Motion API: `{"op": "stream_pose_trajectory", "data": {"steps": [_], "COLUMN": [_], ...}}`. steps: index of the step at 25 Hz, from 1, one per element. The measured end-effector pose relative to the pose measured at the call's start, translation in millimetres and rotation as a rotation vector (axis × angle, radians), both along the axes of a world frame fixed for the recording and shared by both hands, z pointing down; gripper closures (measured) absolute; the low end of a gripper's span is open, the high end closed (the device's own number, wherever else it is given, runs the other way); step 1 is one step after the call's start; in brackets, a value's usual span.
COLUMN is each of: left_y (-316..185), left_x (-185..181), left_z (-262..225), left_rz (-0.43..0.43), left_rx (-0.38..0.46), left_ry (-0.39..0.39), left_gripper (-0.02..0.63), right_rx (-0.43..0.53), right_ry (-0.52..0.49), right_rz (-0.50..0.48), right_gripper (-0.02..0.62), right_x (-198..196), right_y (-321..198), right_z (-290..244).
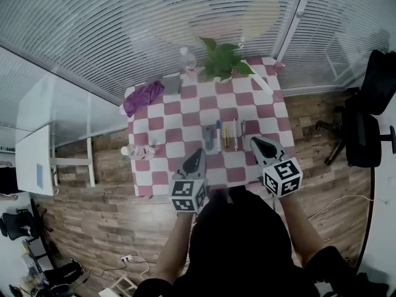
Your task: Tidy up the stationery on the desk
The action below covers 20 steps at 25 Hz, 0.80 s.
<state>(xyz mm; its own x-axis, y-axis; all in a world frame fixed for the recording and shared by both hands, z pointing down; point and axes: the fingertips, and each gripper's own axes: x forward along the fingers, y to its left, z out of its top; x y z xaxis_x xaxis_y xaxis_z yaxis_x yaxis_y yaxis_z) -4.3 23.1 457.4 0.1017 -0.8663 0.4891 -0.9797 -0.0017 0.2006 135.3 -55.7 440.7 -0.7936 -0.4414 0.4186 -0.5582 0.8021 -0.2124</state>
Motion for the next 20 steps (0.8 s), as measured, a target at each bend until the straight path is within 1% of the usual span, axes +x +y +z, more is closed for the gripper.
{"op": "stream_pose_trajectory", "data": {"steps": [3,5,10,16,20], "left_y": [10,18,38,52,57], "left_x": [-6,-11,-8,-5,-8], "left_z": [-30,-49,-89,-114,-122], "left_rz": [0.025,0.042,0.087,0.119,0.136], "left_rx": [0.054,0.084,0.153,0.198,0.209], "left_ry": [0.004,-0.005,-0.011,0.003,0.002], "left_gripper": [0.563,0.564,0.563,0.563,0.563], "right_rx": [0.024,0.037,0.091,0.086,0.106], "right_ry": [-0.016,-0.043,-0.090,-0.163,-0.153], "right_rz": [0.010,0.010,-0.032,-0.083,-0.092], "right_gripper": [0.575,0.574,0.575,0.574,0.574], "right_x": [-4,-9,-15,-17,-22], "right_y": [8,15,39,68,78], "right_z": [-18,-34,-70,-101,-111]}}
